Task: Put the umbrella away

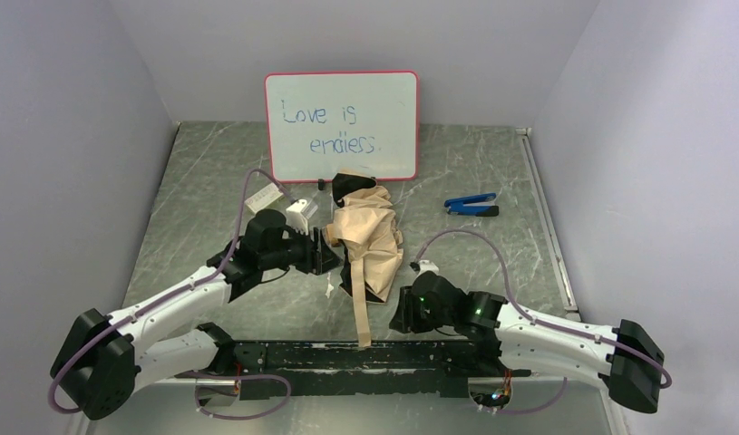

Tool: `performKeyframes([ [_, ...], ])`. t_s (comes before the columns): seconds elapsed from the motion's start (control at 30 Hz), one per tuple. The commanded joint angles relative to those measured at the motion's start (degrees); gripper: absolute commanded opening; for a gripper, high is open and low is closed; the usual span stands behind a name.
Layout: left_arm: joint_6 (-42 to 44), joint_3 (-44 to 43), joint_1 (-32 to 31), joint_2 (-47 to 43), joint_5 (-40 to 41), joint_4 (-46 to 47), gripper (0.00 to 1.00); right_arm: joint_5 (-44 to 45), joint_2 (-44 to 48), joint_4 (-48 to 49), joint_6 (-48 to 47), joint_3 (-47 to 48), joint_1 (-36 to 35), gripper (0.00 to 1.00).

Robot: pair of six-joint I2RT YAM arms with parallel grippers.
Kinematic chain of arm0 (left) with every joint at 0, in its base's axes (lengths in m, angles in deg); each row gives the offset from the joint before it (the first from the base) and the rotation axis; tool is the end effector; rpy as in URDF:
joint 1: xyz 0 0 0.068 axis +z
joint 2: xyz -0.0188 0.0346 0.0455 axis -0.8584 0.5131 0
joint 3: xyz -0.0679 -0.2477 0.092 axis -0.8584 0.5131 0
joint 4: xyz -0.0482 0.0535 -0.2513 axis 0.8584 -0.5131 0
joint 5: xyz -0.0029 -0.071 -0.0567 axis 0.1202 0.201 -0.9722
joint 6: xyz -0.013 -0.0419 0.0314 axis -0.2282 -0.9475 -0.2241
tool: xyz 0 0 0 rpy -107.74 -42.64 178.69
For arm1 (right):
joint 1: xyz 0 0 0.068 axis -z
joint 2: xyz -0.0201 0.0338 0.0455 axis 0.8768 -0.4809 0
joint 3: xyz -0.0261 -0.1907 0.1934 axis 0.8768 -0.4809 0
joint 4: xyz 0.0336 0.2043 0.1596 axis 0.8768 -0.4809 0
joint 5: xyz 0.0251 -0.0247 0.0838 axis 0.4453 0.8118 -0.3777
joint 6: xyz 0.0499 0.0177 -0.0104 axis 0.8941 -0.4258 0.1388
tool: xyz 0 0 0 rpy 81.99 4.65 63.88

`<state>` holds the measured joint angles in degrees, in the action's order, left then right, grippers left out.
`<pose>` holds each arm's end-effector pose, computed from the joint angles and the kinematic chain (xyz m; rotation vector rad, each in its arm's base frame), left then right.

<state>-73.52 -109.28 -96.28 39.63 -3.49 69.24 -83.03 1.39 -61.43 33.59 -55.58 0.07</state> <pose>0.1729 -0.1466 0.2250 0.3458 2.1810 -1.0762 0.0729 0.1344 0.1563 -0.2403 2.6126 0.8626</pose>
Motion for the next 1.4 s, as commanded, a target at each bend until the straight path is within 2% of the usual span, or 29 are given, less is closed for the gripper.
performKeyframes([
  [0.0, 3.28, -3.43, 0.32, 0.27, 1.66, -1.52, 0.52, 10.71, 1.79, -9.57, 0.35, 6.16, -0.25, 0.43],
  [0.17, 6.11, -6.11, 0.32, -0.33, 5.86, -6.34, 0.51, 16.95, 0.67, -12.45, -0.97, 10.67, -0.16, 0.52],
  [0.43, 7.74, -8.18, 0.36, -3.16, 12.16, -10.24, 0.51, 22.24, -3.44, -12.8, -3.67, 16.97, -0.16, 0.63],
  [0.57, 8.4, -9.38, 0.32, -3.69, 15.82, -11.2, 0.51, 23.72, -4.13, -10.96, -5.47, 18.97, -0.2, 0.64],
  [0.73, 8.54, -10.05, 0.32, -3.36, 17.96, -10.55, 0.51, 29.87, -6.29, -11.14, -4.24, 21.32, 0.43, 0.65],
  [0.87, 9.91, -11.45, 0.44, -2.59, 20.22, -10.26, 0.51, 33.88, -9.07, -11.94, -7.61, 25.49, 4.18, 0.68],
  [0.93, 11.04, -12.85, 0.41, -1.54, 20.27, -10.51, 0.52, 32.36, -10.48, -11.09, -11.28, 27.25, 8.74, 0.68],
  [1.1, 13.28, -15.61, 0.41, 1.18, 20.27, -11.55, 0.51, 18.33, -13.62, -2.99, -24.38, 29.38, 22.61, 0.68],
  [1.23, 13.87, -15.93, 0.41, 1.61, 20.25, -11.47, 0.51, 10.88, -17.34, 5.34, -35.05, 30.85, 26.02, 0.71],
  [1.33, 13.93, -15.84, 0.41, 1.42, 20.14, -11.61, 0.51, 4.06, -23.21, 4.13, -39.57, 37.08, 29.64, 0.82],
  [1.37, 13.99, -15.85, 0.41, 1.28, 19.73, -11.76, 0.51, 0.62, -24.97, 4.5, -41.55, 38.57, 30.86, 0.83],
])
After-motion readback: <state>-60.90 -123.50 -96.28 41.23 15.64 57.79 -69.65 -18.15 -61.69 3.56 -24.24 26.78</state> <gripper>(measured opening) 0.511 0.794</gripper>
